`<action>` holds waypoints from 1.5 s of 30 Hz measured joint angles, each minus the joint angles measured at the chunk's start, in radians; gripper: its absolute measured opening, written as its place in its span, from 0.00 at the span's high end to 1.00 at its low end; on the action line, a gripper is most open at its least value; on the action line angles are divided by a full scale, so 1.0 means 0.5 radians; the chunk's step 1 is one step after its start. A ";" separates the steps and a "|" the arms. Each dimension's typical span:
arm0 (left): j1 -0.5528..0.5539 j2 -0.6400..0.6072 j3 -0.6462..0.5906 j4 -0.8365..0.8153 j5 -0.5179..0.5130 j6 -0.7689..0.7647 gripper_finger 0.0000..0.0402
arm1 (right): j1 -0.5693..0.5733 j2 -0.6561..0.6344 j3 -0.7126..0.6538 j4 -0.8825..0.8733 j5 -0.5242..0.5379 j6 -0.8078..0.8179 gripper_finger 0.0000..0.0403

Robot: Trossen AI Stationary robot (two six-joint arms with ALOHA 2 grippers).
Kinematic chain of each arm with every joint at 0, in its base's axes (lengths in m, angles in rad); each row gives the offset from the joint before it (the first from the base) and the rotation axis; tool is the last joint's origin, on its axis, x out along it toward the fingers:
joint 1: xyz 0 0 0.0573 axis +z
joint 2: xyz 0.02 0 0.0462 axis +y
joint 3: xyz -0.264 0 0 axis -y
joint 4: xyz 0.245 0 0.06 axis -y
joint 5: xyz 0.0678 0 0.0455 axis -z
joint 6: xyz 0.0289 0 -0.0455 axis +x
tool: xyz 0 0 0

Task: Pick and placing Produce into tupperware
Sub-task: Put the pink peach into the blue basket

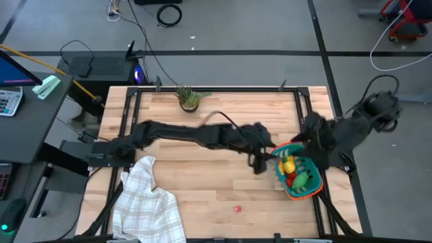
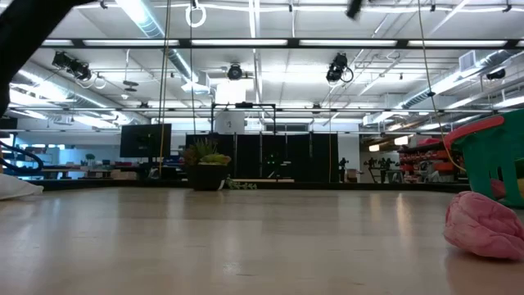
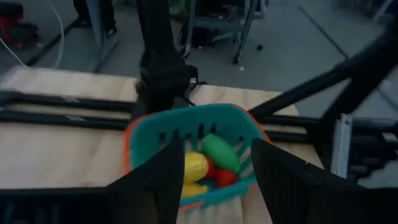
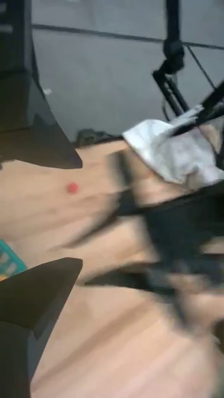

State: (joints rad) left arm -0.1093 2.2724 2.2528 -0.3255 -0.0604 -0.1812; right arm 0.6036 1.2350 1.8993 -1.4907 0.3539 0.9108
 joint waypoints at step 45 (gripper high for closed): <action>-0.010 -1.312 -0.005 -0.940 -0.073 0.022 0.61 | -0.044 1.057 -1.766 2.631 -0.661 -0.871 0.50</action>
State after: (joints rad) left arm -0.1143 1.6165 2.2501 -0.7955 -0.0970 -0.1700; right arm 0.5818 1.7634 1.0161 -0.1751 0.0234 0.4751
